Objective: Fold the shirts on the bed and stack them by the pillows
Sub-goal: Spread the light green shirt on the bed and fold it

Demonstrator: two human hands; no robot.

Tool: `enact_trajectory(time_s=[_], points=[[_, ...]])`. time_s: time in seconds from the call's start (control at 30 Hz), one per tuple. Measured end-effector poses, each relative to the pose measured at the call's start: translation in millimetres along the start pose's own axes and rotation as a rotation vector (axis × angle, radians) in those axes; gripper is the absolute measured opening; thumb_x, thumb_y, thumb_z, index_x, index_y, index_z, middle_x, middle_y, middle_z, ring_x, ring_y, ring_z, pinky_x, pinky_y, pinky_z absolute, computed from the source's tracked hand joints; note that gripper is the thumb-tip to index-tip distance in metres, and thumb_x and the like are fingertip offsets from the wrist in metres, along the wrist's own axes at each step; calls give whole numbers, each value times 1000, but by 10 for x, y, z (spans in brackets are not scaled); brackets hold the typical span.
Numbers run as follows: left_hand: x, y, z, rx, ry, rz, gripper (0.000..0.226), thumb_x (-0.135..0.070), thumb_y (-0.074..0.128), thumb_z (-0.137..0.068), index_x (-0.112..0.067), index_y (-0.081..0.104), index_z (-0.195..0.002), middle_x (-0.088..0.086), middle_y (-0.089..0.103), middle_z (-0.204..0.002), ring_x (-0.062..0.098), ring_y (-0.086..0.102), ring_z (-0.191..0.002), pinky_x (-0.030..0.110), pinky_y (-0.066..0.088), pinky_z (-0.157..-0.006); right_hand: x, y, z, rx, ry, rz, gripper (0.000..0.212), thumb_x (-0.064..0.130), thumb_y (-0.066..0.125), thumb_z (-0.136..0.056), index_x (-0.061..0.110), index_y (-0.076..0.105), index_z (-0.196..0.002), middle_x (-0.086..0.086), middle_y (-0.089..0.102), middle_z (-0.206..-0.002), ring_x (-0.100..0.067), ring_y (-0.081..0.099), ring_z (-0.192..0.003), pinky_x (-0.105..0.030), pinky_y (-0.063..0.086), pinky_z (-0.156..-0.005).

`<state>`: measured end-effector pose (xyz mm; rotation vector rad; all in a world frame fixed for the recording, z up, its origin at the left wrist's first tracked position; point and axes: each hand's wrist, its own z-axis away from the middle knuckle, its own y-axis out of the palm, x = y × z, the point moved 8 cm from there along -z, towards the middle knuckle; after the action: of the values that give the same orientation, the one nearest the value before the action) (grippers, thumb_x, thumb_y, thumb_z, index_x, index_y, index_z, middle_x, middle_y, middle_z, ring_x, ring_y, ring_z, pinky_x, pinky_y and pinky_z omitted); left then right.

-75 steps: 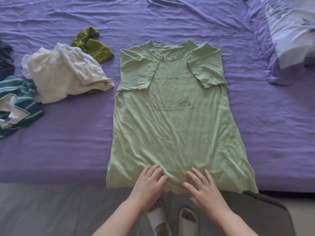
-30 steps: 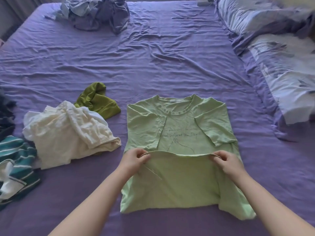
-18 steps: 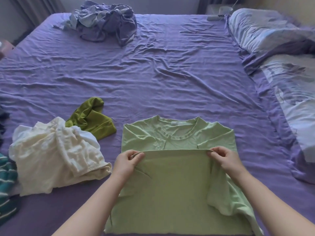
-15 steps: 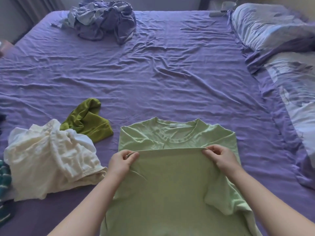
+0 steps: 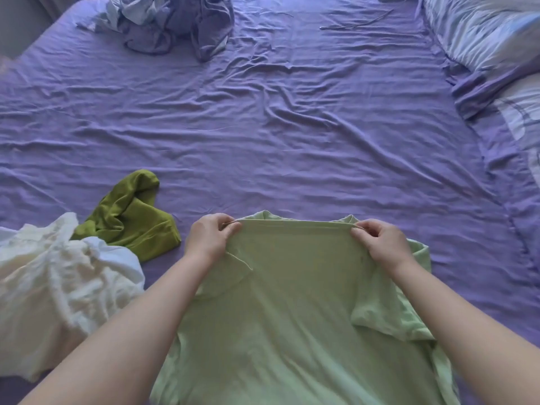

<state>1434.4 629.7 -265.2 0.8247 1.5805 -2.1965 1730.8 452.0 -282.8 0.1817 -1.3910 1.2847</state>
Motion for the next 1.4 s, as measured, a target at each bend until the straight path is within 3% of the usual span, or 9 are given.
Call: enact_trajectory(time_s=[0.17, 0.33, 0.5, 0.63, 0.73, 0.83, 1.1, 1.23, 1.4], points=[[-13, 303, 79, -9, 82, -213, 35, -25, 68, -84, -15, 63, -117, 11, 54, -115, 29, 48, -113, 36, 36, -99, -91, 125, 221, 37, -167, 335, 42, 17, 70, -82, 7, 59, -121, -11, 60, -118, -27, 54, -113, -30, 35, -97], [130, 329, 672, -35, 260, -344, 37, -29, 82, -67, -13, 66, -97, 9, 57, -102, 31, 54, -100, 43, 44, -84, -192, 83, 917, -14, -423, 515, 53, 45, 71, -74, 9, 64, -112, -14, 58, -124, -33, 53, -117, -44, 44, -97], [272, 471, 741, 93, 258, -379, 44, -36, 85, -61, -14, 67, -95, 6, 59, -103, 27, 54, -103, 39, 43, -88, -589, 345, 1097, 358, -333, 663, 80, 64, 59, -75, 38, 21, -141, 15, 4, -150, -10, -1, -144, -31, 16, -115], [225, 407, 630, 3, 235, -270, 14, -18, 75, -77, -9, 70, -86, 8, 64, -92, 30, 58, -91, 39, 45, -81, -421, 150, 991, 61, -368, 341, 31, 8, 75, -76, 16, 71, -106, 3, 62, -122, -21, 50, -125, -28, 40, -102], [272, 216, 485, -70, 139, -83, 10, -14, 62, -88, -7, 66, -94, 11, 67, -93, 31, 59, -91, 32, 40, -76, -463, -55, 872, -48, -101, -48, 16, 23, 68, -83, 38, 73, -81, 29, 68, -86, 9, 59, -91, -4, 41, -80], [334, -158, 249, -235, 8, 10, 14, -17, 55, -93, -7, 61, -100, 15, 66, -97, 33, 60, -92, 35, 40, -76, -486, -300, 663, -140, 30, -270, 10, 34, 63, -85, 38, 71, -81, 20, 68, -77, 3, 57, -74, -12, 44, -70], [554, -652, -80, -348, -232, -72, 19, -22, 51, -94, -6, 58, -103, 20, 62, -109, 38, 55, -102, 40, 41, -82, -587, -1006, 70, -344, 135, -279, 30, 31, 60, -89, 13, 66, -113, -5, 68, -109, -15, 59, -99, -36, 45, -95], [476, -525, 80, -400, -207, -253, 27, -17, 57, -88, -5, 56, -113, 24, 54, -121, 42, 47, -112, 47, 37, -93, -538, -953, 28, -369, 135, 162, 38, 23, 57, -92, 6, 55, -126, -20, 60, -121, -34, 52, -114, -39, 37, -96], [-145, 245, 500, -231, 338, -422, 38, 0, 76, -69, -3, 66, -106, 24, 59, -119, 44, 55, -112, 54, 41, -98, -220, -409, 268, -267, -208, 634, 47, 14, 67, -83, 6, 55, -128, -19, 50, -136, -35, 41, -130, -50, 30, -104]])
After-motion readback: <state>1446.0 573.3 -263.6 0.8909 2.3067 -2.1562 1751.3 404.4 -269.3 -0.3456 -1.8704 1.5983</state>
